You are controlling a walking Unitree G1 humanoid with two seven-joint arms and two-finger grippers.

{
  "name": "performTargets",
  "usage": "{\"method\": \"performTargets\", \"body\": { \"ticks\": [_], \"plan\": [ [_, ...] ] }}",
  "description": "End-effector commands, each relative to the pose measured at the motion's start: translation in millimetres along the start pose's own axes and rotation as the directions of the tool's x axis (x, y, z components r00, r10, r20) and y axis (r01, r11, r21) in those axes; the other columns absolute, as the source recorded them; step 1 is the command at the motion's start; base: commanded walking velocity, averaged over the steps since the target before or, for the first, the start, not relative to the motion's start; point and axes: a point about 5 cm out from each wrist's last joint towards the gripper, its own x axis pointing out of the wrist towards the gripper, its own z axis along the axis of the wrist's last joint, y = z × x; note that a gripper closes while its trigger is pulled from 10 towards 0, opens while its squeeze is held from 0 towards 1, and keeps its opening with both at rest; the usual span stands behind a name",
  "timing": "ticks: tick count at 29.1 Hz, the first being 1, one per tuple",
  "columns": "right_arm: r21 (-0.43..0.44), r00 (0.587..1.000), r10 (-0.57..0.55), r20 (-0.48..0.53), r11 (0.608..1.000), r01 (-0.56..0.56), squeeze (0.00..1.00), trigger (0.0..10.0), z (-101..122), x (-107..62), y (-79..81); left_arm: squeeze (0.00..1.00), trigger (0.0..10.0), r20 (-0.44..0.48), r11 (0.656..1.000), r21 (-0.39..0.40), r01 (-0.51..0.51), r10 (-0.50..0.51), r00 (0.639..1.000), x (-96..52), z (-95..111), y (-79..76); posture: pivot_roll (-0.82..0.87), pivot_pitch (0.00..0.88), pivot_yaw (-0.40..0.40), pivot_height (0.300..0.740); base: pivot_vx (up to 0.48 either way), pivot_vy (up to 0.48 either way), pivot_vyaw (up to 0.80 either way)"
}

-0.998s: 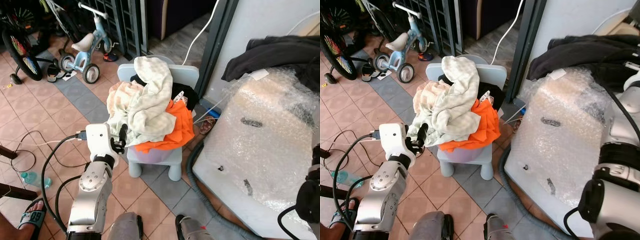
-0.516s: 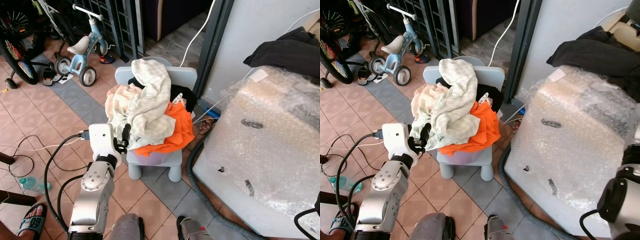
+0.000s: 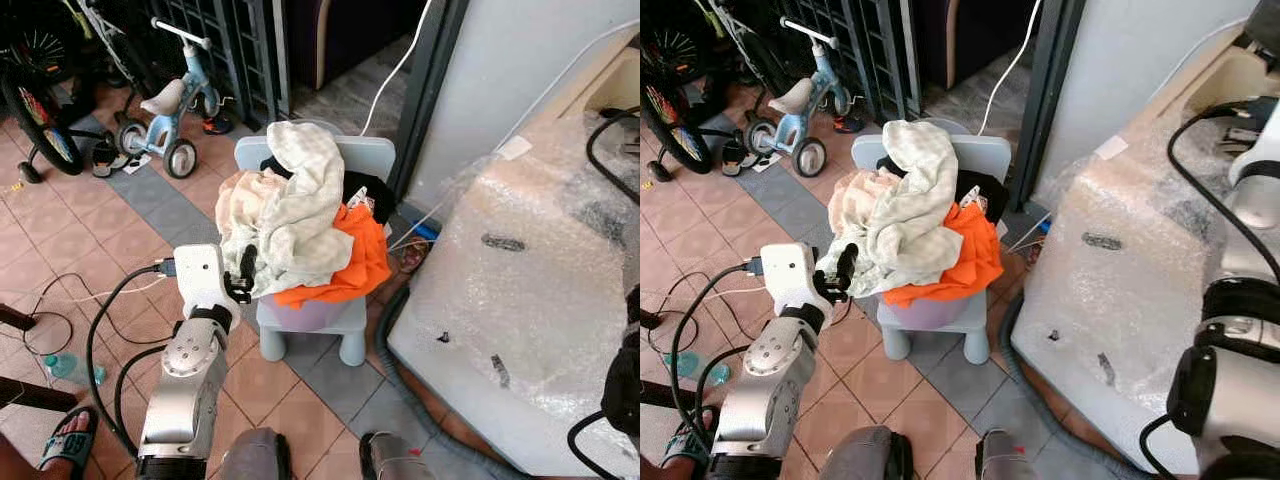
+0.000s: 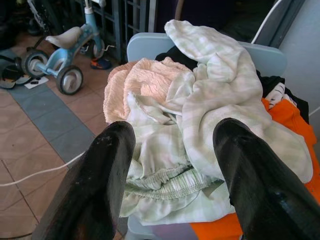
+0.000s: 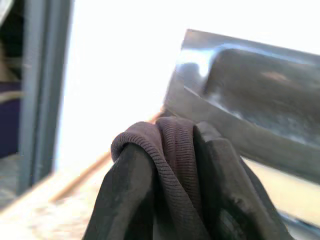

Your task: Clothes washing

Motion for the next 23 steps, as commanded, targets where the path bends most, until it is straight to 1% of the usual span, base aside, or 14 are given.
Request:
{"method": "performTargets", "body": {
  "ticks": [1,3,4,5,6,8,9,10,12,13,14,17,22,23],
  "plan": [
    [-0.005,0.986,0.090,0.138,0.996,-0.091,1.00,10.0,24.4,-0.9,17.9,0.00,10.0,-0.014,1.000,0.008,-0.029,0.029,0.999,-0.1,-2.4,4.5,0.01,0.130,0.043,0.740,0.000,0.000,0.00],
    [0.024,0.976,0.146,0.164,0.988,-0.152,1.00,10.0,31.3,-4.9,35.1,0.00,10.0,-0.014,0.999,0.008,-0.033,0.033,0.999,0.5,-2.4,4.4,0.01,0.129,0.040,0.740,0.000,0.000,0.00],
    [0.024,0.976,0.146,0.164,0.988,-0.152,1.00,10.0,31.3,-4.9,35.1,0.00,10.0,-0.014,0.999,0.008,-0.033,0.033,0.999,0.5,-2.4,4.4,0.01,0.129,0.040,0.740,0.000,0.000,0.00],
    [0.045,0.972,0.163,0.169,0.984,-0.172,1.00,10.0,33.8,-6.1,41.4,0.00,10.0,-0.014,0.999,0.008,-0.034,0.035,0.999,0.7,-2.4,4.4,0.01,0.128,0.038,0.740,0.000,0.000,0.00],
    [0.129,0.948,0.248,0.200,0.952,-0.276,1.00,10.0,43.4,-13.1,63.9,0.00,10.0,-0.004,0.999,0.018,-0.038,0.038,0.999,1.3,-1.1,4.2,0.01,0.126,0.035,0.740,0.000,0.000,0.00],
    [0.183,0.915,0.330,0.233,0.909,-0.374,1.00,10.0,52.1,-21.2,82.7,0.00,10.0,0.004,0.999,0.029,-0.044,0.044,0.999,1.8,-0.1,4.3,0.01,0.127,0.035,0.740,0.000,0.000,0.00],
    [0.205,0.876,0.400,0.269,0.865,-0.458,1.00,10.0,59.6,-31.3,97.4,0.00,10.0,0.003,0.998,0.033,-0.058,0.058,0.998,1.8,-0.1,5.5,0.01,0.129,0.035,0.740,0.000,0.000,0.00],
    [0.212,0.855,0.430,0.289,0.843,-0.495,1.00,10.0,63.5,-37.2,104.1,0.00,10.0,0.002,0.997,0.034,-0.065,0.065,0.998,1.8,-0.1,6.3,0.01,0.129,0.035,0.740,0.000,0.000,0.00],
    [0.202,0.817,0.485,0.312,0.806,-0.556,1.00,10.0,68.0,-48.1,114.4,0.00,10.0,-0.003,0.996,0.035,-0.086,0.086,0.996,1.8,-0.9,8.6,0.01,0.128,0.034,0.740,0.000,0.000,0.00],
    [0.202,0.817,0.485,0.312,0.806,-0.556,1.00,10.0,68.0,-48.1,114.4,0.00,10.0,-0.003,0.996,0.035,-0.086,0.086,0.996,1.8,-0.9,8.6,0.01,0.128,0.034,0.740,0.000,0.000,0.00],
    [0.177,0.788,0.529,0.313,0.783,-0.596,1.00,10.0,66.2,-59.8,123.5,0.00,10.0,-0.005,0.995,0.036,-0.095,0.096,0.995,2.1,-1.5,10.1,0.01,0.129,0.033,0.740,0.000,0.000,0.00],
    [0.203,0.776,0.559,0.292,0.756,-0.622,1.00,10.0,59.7,-73.2,131.5,0.00,10.0,-0.004,0.995,0.038,-0.094,0.094,0.996,2.2,-1.5,9.7,0.01,0.130,0.032,0.740,0.000,0.000,0.00],
    [0.170,0.717,0.649,0.254,0.700,-0.694,1.00,10.0,46.5,-101.3,143.6,0.00,10.0,-0.004,0.995,0.043,-0.094,0.094,0.996,1.1,-1.5,8.9,0.01,0.135,0.033,0.740,0.000,0.000,0.00],
    [0.170,0.687,0.688,0.236,0.667,-0.726,1.00,10.0,41.5,-110.3,147.9,0.00,10.0,-0.005,0.995,0.045,-0.094,0.095,0.996,0.9,-1.7,8.8,0.01,0.135,0.032,0.740,0.000,0.000,0.00]
  ]
}}
